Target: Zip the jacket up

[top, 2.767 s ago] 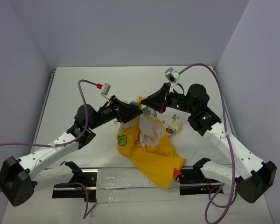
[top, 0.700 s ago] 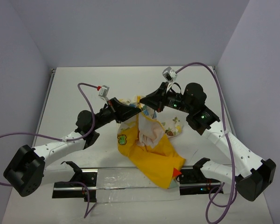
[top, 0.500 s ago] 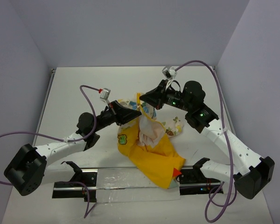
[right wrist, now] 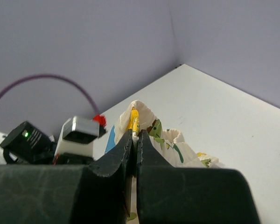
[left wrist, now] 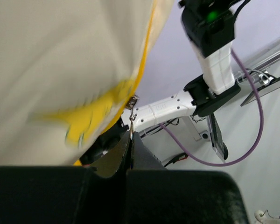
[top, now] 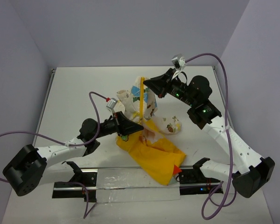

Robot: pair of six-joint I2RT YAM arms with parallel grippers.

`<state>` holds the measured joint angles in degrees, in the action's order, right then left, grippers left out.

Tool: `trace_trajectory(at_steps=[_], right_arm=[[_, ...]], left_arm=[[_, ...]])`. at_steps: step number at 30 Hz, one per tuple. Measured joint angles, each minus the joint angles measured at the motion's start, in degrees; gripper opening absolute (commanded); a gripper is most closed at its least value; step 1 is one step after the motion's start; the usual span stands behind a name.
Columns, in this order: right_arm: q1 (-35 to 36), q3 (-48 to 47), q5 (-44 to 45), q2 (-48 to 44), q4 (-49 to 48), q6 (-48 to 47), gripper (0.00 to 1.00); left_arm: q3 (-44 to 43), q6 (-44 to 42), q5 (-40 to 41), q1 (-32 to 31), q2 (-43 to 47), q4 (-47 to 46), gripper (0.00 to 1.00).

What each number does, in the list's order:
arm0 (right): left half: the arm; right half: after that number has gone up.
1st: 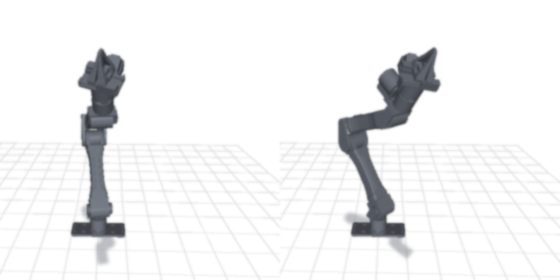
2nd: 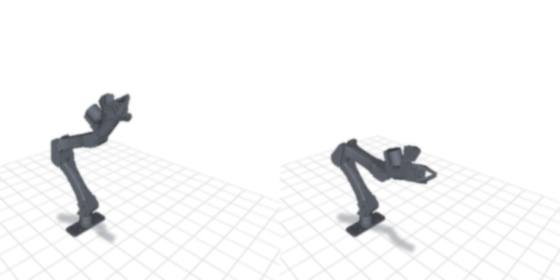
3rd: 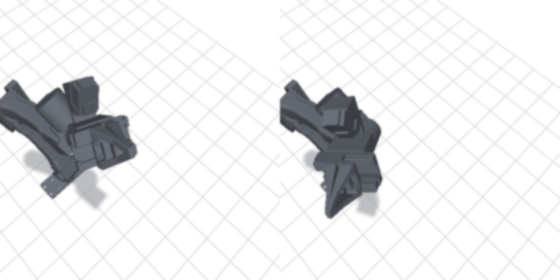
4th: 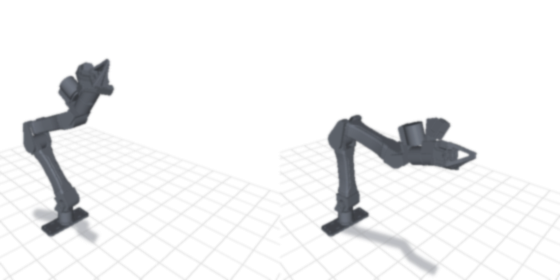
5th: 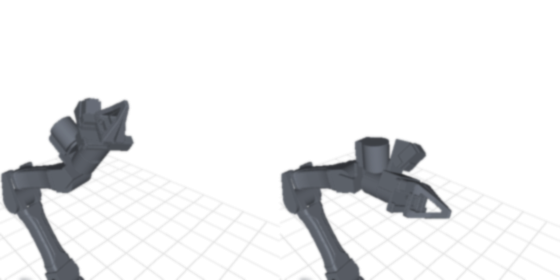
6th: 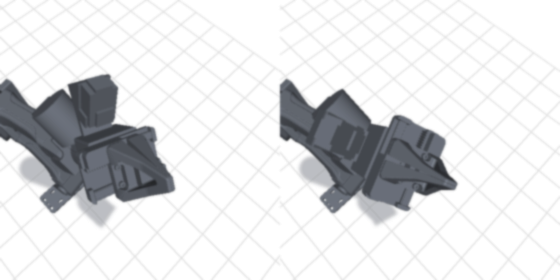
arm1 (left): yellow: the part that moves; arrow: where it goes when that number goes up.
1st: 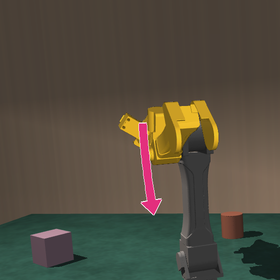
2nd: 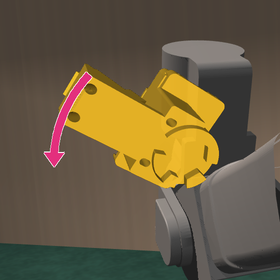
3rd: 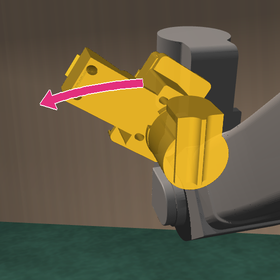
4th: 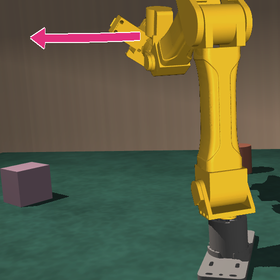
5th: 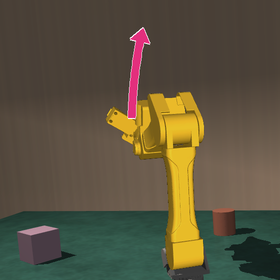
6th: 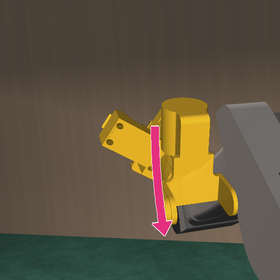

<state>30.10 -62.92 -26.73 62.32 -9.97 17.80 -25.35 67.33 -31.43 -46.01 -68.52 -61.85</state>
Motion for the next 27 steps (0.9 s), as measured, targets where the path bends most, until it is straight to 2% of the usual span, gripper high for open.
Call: trace_trajectory(at_steps=[5,11,20,22,24,27], right_arm=[[-2.18,-6.62,1.25,3.66,1.47,-0.84,0.0],[-8.89,-16.79,1.59,10.01,2.02,0.35,0.0],[-10.55,-20.06,1.54,16.08,6.3,2.05,0.0],[-10.76,-20.02,2.45,16.2,6.36,2.06,0.0],[-11.64,-19.96,4.71,15.85,4.49,1.92,0.0],[-13.05,-17.89,7.93,13.67,1.49,1.81,0.0]], left_arm=[[6.97,0.88,1.56,-1.23,3.95,1.74,0.0],[12.06,2.34,7.36,-5.18,9.43,5.93,0.0],[16.49,4.98,18.08,-8.33,14.69,8.3,0.0],[15.98,4.01,19.63,-8.45,17.73,14.27,0.0],[13.48,2.52,21.51,-8.51,21.37,24.74,0.0],[6.73,-0.25,24.94,-3.21,25.02,39.88,0.0]])
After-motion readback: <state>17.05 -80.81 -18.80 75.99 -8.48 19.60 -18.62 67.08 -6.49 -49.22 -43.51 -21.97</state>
